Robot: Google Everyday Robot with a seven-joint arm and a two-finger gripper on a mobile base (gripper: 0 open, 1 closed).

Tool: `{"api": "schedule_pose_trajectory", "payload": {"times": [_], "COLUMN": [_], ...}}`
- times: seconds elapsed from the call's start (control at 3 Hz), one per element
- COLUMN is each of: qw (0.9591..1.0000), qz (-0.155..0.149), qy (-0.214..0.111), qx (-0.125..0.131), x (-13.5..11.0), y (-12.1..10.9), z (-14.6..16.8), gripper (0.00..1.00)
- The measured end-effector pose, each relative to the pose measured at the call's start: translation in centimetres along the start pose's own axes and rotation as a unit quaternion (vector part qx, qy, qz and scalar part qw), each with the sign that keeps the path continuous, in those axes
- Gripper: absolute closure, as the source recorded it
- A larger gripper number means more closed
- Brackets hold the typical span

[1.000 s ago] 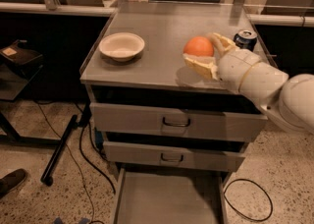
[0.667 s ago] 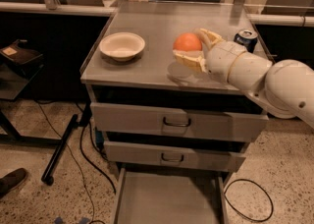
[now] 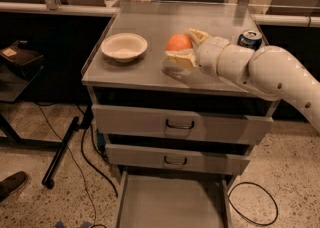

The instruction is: Pick orange from bottom drawer and place on counter

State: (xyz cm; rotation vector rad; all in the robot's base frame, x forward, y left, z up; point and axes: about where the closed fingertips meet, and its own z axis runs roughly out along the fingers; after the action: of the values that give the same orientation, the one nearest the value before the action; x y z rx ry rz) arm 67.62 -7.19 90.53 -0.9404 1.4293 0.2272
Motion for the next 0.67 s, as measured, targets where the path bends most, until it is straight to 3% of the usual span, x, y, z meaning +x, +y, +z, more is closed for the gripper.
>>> {"api": "schedule_pose_trajectory", "payload": {"times": [0.67], "qw": [0.999], "qz": [-0.012], "qy": [0.038], "qx": [-0.022], "x": [3.2], "y": [-0.7], "z": [3.2], "gripper": [1.0]}}
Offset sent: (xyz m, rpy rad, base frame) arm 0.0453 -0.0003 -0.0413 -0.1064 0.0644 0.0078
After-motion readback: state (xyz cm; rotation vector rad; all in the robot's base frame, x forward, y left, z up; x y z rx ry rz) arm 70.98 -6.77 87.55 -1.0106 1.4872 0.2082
